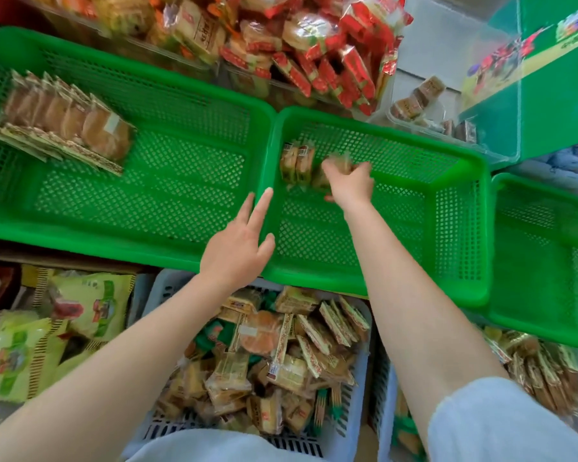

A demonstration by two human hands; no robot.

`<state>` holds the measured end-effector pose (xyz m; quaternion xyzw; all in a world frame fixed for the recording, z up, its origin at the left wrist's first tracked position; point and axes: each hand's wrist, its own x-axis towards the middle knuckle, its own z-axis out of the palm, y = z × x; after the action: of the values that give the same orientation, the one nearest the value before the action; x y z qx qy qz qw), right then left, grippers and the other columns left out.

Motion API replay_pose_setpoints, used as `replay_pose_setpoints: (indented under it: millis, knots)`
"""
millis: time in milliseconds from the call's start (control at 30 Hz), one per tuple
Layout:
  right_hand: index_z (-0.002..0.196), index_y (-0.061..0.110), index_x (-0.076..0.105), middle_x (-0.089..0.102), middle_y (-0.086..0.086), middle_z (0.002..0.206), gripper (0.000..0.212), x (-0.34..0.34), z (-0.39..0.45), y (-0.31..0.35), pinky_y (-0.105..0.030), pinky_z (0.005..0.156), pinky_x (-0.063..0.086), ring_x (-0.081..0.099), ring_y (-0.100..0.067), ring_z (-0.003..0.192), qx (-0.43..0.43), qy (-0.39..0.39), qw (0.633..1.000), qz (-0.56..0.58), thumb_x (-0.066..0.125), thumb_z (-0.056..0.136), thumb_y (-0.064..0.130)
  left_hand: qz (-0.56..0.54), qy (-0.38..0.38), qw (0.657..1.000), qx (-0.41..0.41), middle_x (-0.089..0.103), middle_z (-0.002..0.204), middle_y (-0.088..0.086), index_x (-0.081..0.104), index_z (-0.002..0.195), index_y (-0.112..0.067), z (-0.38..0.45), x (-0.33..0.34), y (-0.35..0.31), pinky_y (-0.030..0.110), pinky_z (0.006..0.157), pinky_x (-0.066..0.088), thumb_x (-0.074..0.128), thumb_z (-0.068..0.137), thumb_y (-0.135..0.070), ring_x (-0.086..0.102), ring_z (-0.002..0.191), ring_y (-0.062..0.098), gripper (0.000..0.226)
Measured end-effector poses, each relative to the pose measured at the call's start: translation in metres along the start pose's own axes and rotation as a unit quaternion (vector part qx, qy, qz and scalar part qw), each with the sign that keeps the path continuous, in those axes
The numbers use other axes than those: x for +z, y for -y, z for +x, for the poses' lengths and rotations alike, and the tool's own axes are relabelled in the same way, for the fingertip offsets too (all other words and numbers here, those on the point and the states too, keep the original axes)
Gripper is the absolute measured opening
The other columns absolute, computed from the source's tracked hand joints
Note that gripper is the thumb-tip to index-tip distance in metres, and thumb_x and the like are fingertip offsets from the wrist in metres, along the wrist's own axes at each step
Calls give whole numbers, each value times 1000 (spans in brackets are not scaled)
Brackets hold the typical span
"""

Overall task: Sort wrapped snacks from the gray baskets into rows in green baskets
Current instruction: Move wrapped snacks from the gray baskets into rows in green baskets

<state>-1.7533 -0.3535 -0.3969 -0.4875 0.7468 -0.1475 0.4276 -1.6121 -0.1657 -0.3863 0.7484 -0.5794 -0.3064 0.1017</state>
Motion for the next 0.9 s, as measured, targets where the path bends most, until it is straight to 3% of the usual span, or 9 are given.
replay_pose_setpoints:
  millis: [67, 133, 267, 400, 533, 700, 800, 833, 900]
  knots:
    - [153, 14, 21, 32, -16, 153, 88, 13, 5, 0, -39, 95, 54, 55, -34, 121, -1, 26, 1000, -14, 67, 89, 52, 2, 2, 1000, 2, 7, 168, -1, -15, 156, -42, 1, 1, 0, 23, 39, 33, 35, 104, -44, 50, 54, 9, 72]
    - [151, 15, 23, 33, -14, 152, 79, 19, 9, -2, -31, 89, 45, 52, -31, 118, 3, 18, 1000, -16, 64, 93, 49, 0, 4, 1000, 3, 7, 168, -1, -14, 156, -41, 2, 2, 2, 23, 38, 32, 35, 104, -44, 49, 52, 10, 72]
    - [136, 21, 37, 43, -13, 143, 69, 20, 13, -8, -41, 92, 57, 59, -28, 110, 13, 19, 996, 84, 72, 84, 50, -2, 0, 1000, 6, 8, 168, 0, -13, 157, -40, 3, 4, 4, 24, 37, 30, 36, 103, -43, 48, 49, 11, 72]
    - [149, 24, 33, 48, -4, 141, 66, 9, -4, -16, -38, 94, 57, 61, -24, 116, -2, 80, 986, 143, 64, 93, 39, 1, -4, 1000, 7, 10, 168, 1, -12, 157, -40, 3, 5, 5, 23, 37, 29, 37, 103, -42, 48, 48, 11, 73]
    - [153, 34, 29, 43, -4, 150, 69, -14, -44, -37, -46, 105, 49, 57, -23, 122, -11, 104, 988, 114, 62, 93, 39, 2, -11, 1000, 5, 9, 168, 0, -10, 157, -40, 3, 6, 4, 25, 38, 31, 37, 103, -41, 48, 48, 13, 72]
    - [141, 21, 38, 57, -6, 117, 45, -53, -134, -51, -35, 84, 59, 69, -20, 94, -68, 98, 985, 121, 57, 100, 23, -14, 12, 1000, -8, 14, 167, 1, -9, 157, -43, 0, -6, 3, 26, 40, 37, 41, 103, -44, 54, 54, 15, 74]
    - [115, 21, 57, 65, -8, 102, 16, -72, -186, -67, -33, 76, 58, 69, -18, 81, -102, 101, 986, 80, 55, 100, 18, 8, 0, 1000, -8, 37, 156, 6, 20, 158, -30, -17, -28, -7, 28, 56, 44, 45, 103, -41, 62, 82, 20, 62]
    - [108, 21, 61, 67, -6, 97, 11, -76, -200, -76, -30, 74, 57, 69, -16, 79, -107, 100, 988, 54, 54, 100, 19, 5, -37, 999, 5, 46, 148, 6, 40, 150, -22, -27, -33, -11, 29, 63, 43, 46, 103, -38, 61, 92, 22, 50]
    - [99, 21, 65, 68, 0, 89, 11, -79, -216, -104, -22, 70, 52, 66, -12, 78, -115, 86, 990, -12, 54, 101, 21, -26, -121, 992, 39, 59, 118, 1, 64, 122, -15, -54, -36, -16, 31, 65, 39, 47, 102, -32, 58, 89, 21, 30]
